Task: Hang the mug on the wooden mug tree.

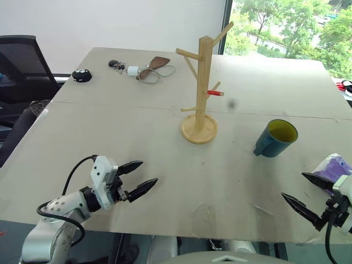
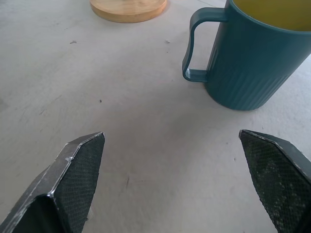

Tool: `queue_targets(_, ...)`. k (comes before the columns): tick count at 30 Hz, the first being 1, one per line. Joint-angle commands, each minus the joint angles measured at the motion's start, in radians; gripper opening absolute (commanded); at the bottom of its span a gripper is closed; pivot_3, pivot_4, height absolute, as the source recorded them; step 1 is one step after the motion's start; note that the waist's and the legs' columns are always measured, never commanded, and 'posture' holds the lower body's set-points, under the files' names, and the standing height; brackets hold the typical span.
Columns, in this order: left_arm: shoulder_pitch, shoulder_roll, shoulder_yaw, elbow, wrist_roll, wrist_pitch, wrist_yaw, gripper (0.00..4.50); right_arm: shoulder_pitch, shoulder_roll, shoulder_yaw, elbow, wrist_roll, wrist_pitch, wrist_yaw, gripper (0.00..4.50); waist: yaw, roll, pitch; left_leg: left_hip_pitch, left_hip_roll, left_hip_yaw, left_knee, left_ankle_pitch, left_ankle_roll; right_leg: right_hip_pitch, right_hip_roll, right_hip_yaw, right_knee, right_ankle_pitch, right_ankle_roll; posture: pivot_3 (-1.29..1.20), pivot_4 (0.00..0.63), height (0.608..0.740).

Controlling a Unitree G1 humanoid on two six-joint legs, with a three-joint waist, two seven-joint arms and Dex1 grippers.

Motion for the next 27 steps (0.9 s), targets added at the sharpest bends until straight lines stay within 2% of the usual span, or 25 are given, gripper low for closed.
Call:
queue_targets(1,-0.018,0.011,0.009,-0.028,-0.016,-0.020,-0.022,4.50,-0.038,0.046,0.022,0.000,-0.014,-0.036,-0.050,4.47,0.000,0.000,0.000,0.000,0.000,0.000,0.000,0.000,0.000,0.000,0.000,0.000,0.000,0.000,0.000,0.00,0.150,0.740)
queue_targets(3,-0.036,0.004,-0.002,-0.057,-0.039,-0.044,-0.063,4.50,-0.115,0.119,0.116,-0.007,-0.061,-0.050,-0.154,4.47,0.000,-0.004,-0.002,0.000,0.000,0.000,-0.001,0.000,0.000,0.000,0.000,0.000,0.000,0.000,0.000,0.00,0.150,0.740)
queue_targets(5,-0.039,-0.001,-0.005,-0.082,-0.051,-0.077,-0.102,4.50,-0.168,0.159,0.183,-0.018,-0.074,-0.026,-0.202,4.47,-0.005,-0.002,-0.001,-0.001,0.001,0.000,0.000,0.000,0.000,0.000,0.001,0.000,0.000,-0.001,-0.002,0.00,0.150,0.740)
queue_targets(12,-0.028,-0.004,-0.028,-0.145,-0.106,-0.140,-0.232,4.50,-0.291,0.173,0.350,0.009,-0.075,0.056,-0.257,4.47,-0.005,0.000,-0.001,-0.001,0.000,-0.001,0.000,0.000,0.000,-0.001,0.001,0.000,0.000,0.002,-0.004,0.00,0.150,0.740)
queue_targets(18,-0.036,0.073,-0.015,-0.203,-0.192,-0.067,-0.268,4.50,-0.394,0.168,0.411,0.092,-0.086,0.060,-0.266,4.47,-0.006,0.000,-0.001,-0.001,0.000,0.000,0.000,0.000,0.000,-0.001,0.001,0.000,0.000,0.000,0.000,0.00,0.150,0.740)
queue_targets(27,-0.077,0.096,-0.019,-0.238,-0.212,-0.014,-0.212,4.50,-0.541,0.153,0.449,0.239,-0.119,0.049,-0.247,4.47,-0.009,0.000,-0.001,-0.001,0.000,0.000,0.000,0.000,0.000,-0.001,0.007,0.001,0.000,0.002,-0.004,0.00,0.150,0.740)
